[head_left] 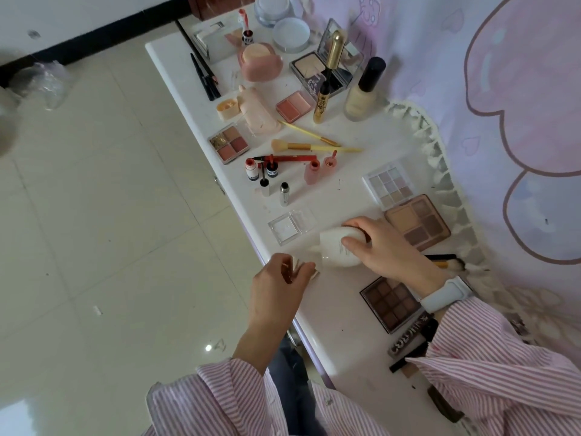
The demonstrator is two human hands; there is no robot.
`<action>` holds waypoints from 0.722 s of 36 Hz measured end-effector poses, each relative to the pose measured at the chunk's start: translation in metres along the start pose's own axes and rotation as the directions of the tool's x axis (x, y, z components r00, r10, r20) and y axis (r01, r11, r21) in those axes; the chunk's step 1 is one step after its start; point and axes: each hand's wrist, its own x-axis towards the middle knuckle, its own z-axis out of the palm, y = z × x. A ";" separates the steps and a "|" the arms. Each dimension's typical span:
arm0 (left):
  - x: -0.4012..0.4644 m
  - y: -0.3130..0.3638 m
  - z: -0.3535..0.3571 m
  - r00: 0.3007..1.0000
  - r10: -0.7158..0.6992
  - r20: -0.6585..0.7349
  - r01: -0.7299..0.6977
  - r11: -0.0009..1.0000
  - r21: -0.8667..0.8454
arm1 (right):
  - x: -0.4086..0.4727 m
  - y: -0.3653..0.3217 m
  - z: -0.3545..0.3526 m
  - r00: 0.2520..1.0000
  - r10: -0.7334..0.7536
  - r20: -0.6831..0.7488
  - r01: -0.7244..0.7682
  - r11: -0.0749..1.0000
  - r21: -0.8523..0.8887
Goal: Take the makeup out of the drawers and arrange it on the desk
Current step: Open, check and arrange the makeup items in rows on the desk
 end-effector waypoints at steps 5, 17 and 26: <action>-0.005 -0.001 -0.001 0.999 0.035 0.009 -0.036 0.995 0.095 | -0.001 0.005 0.000 0.999 0.032 0.007 -0.032 0.999 -0.023; -0.016 -0.005 0.009 0.991 0.131 -0.038 -0.127 0.988 0.085 | -0.001 0.005 0.003 1.000 -0.005 -0.015 0.003 0.997 -0.078; -0.029 -0.009 0.017 0.992 0.118 -0.046 -0.118 0.993 -0.005 | -0.002 -0.003 0.013 0.996 -0.069 -0.054 0.067 0.997 -0.041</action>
